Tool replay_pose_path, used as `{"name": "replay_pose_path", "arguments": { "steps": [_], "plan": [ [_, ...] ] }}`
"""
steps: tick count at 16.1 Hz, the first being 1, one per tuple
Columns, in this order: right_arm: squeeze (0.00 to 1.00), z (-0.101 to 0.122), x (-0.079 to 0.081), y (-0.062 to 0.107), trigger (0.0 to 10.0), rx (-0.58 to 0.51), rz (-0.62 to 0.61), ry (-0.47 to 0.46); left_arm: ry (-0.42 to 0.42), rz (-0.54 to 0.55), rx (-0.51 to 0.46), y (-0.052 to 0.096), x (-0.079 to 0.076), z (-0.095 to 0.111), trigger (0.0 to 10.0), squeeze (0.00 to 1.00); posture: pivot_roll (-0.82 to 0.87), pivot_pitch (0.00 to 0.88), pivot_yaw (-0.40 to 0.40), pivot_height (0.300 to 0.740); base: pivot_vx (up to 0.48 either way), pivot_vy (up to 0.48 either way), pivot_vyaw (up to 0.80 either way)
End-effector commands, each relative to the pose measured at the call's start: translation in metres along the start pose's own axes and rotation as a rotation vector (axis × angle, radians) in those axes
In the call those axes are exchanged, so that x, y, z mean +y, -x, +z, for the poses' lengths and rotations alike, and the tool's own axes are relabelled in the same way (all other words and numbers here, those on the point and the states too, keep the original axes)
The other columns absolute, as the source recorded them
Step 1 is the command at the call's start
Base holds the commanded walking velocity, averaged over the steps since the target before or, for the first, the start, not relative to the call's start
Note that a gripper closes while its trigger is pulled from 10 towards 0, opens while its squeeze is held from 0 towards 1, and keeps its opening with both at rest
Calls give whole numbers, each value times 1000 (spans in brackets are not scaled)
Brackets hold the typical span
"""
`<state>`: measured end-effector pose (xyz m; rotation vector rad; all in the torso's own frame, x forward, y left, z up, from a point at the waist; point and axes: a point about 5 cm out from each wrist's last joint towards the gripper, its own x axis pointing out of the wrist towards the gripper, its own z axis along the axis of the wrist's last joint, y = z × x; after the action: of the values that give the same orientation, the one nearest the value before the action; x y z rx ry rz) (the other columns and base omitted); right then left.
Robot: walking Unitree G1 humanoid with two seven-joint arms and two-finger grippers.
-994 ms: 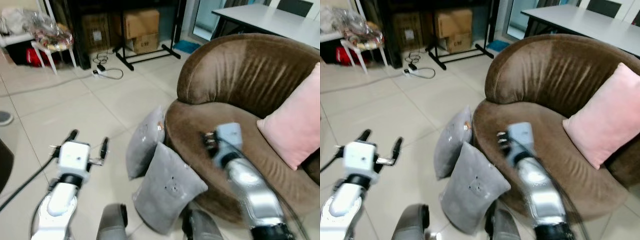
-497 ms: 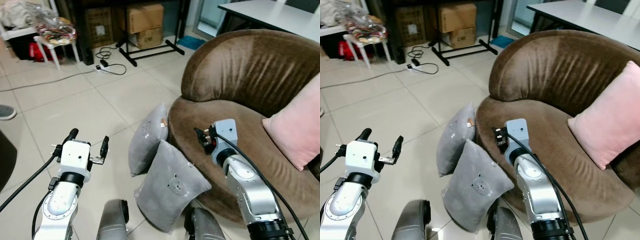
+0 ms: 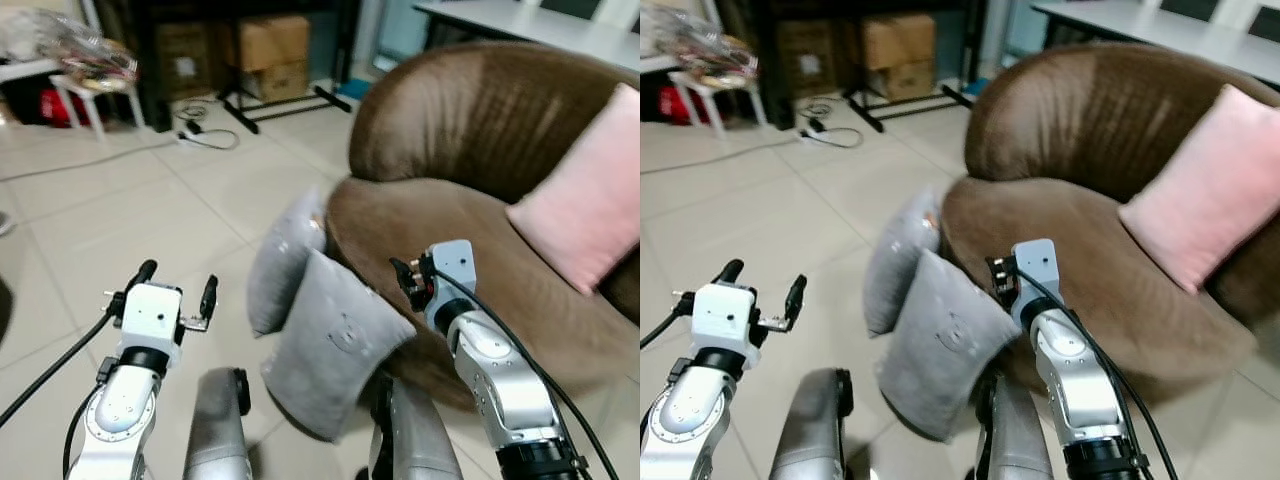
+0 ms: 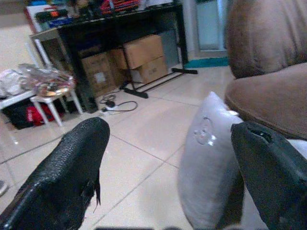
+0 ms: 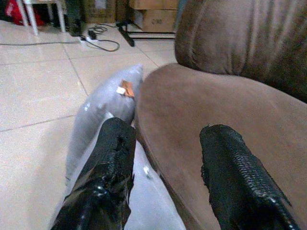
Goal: Move the pillow to the sofa from floor
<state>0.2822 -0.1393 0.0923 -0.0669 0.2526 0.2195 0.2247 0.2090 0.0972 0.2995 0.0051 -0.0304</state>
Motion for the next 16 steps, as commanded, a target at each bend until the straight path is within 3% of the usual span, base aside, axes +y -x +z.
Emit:
{"name": "replay_pose_path", "arguments": {
  "steps": [1, 6, 11, 14, 16],
  "plan": [
    [0, 1, -4, -1, 10000, 3, -3, 6, 2, -1, 10, -1, -2, -2, 10000, 0, 72, 0, -90, 481, 0, 0, 0],
    [0, 1, -1, -3, 10000, 9, 18, 13, 2, 9, 17, 3, -2, -3, 10000, 0, 78, 0, -98, 436, 0, 0, 0],
    [0, 2, 1, -5, 10000, 11, 39, 34, 27, 1, 1, 4, 0, -1, 10000, 0, 82, 1, -98, 436, 0, 0, 0],
    [0, 0, 2, -4, 10000, 20, 41, 31, 28, -7, -1, 4, 0, -1, 10000, 0, 81, 2, -93, 436, 282, 0, 735],
    [0, -2, -1, -4, 10000, 32, 14, 14, 27, -13, -2, 3, 0, 0, 10000, 0, 81, 5, -89, 436, 294, 0, 0]
  ]
}}
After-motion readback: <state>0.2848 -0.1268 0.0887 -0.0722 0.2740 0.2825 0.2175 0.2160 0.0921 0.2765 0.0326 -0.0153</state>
